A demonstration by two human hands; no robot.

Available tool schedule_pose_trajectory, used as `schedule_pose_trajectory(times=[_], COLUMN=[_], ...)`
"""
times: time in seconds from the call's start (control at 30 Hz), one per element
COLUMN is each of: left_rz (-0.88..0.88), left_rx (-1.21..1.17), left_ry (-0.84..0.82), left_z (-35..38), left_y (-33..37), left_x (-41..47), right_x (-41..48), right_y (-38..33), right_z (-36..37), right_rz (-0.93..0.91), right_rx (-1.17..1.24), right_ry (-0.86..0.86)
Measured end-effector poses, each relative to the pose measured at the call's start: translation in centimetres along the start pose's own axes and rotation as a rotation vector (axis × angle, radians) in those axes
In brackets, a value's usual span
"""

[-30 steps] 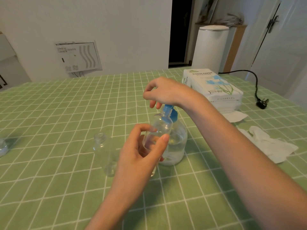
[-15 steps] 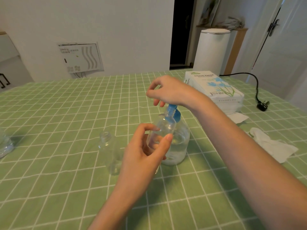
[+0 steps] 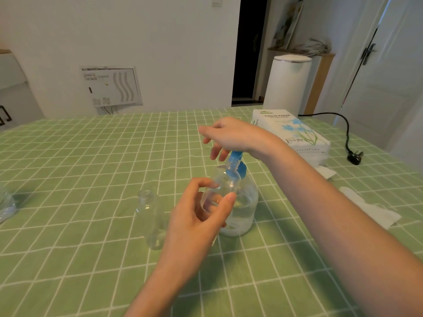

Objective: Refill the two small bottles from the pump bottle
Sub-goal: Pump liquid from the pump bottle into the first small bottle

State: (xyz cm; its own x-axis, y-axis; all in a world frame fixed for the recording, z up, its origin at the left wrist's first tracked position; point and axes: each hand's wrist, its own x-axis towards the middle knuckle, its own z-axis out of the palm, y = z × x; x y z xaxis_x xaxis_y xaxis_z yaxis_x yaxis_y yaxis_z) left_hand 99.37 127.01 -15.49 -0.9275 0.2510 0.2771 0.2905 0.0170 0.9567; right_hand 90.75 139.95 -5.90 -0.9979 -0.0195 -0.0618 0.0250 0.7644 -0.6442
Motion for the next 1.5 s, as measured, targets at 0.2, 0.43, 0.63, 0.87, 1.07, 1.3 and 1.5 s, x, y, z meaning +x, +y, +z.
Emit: schedule_pose_trajectory(times=[0.2,0.43,0.63,0.87,1.07,1.3,1.5], left_rz=[-0.005,-0.009,-0.021,0.001,0.017,-0.001,0.0], left_rx=[0.005,0.006,-0.013,-0.014,-0.007,-0.026,-0.033], left_ry=[0.0,0.009,0.017,-0.002,-0.001,0.007,0.007], left_z=[0.0,0.0,0.1,0.0,0.0,0.0,0.1], left_y=[0.0,0.1,-0.3,-0.2,-0.1,-0.4,-0.4], left_x=[0.0,0.0,-0.1,0.0,0.1,-0.1,-0.1], right_x=[0.1,0.1,0.1,0.1,0.1,0.1,0.1], right_y=[0.3,0.6,0.9,0.1,0.1,0.8,0.7], right_z=[0.5,0.6,1.2,0.4,0.4,1.1,1.0], right_rz=[0.058,0.072,0.067,0.09,0.107,0.09,0.085], right_rx=[-0.033,-0.092,-0.083,-0.097,-0.081,-0.096,-0.088], right_ry=[-0.033,-0.083,-0.096,-0.086,-0.089,-0.08,-0.06])
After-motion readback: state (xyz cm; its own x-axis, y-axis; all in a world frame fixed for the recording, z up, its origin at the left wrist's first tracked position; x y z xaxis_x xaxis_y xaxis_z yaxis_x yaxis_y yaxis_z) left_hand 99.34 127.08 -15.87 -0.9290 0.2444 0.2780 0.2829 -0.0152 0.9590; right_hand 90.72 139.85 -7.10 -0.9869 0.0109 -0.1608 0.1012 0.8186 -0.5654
